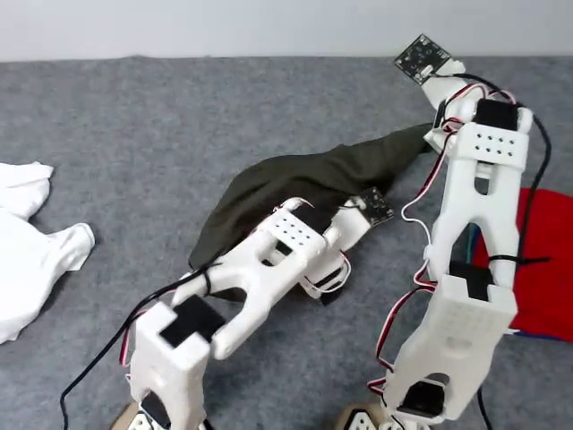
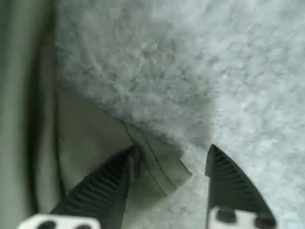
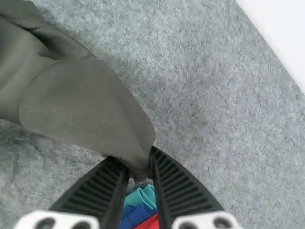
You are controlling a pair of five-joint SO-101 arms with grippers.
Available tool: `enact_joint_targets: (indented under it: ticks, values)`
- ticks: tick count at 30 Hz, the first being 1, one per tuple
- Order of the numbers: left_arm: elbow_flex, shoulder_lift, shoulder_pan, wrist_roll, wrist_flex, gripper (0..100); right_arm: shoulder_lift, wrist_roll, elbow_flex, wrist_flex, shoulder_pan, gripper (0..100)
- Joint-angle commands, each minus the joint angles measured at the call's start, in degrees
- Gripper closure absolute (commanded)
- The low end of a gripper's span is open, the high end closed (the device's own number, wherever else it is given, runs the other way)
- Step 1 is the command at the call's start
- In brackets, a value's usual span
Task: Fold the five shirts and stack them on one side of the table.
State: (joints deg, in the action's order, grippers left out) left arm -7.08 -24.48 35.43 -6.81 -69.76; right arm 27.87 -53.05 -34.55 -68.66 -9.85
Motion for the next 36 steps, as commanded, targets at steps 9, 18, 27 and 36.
enact_joint_targets:
  ticks: [9,18,27,36]
  values:
    - [17.98,-0.53,-6.33,-1.14,-16.88,98,-5.76,0.44,-3.43,-0.66,-0.31,98.8]
    - [42.07,3.43,-13.54,-3.87,-30.86,99,-6.81,0.62,-3.43,-4.88,-3.82,98.8]
    - [49.10,18.37,-24.62,-8.35,-30.77,99,-15.34,0.62,-3.43,-9.63,-6.99,98.8]
    - [49.45,27.87,-38.86,-13.10,-26.02,99,-24.48,0.62,-3.43,-5.32,-10.95,98.8]
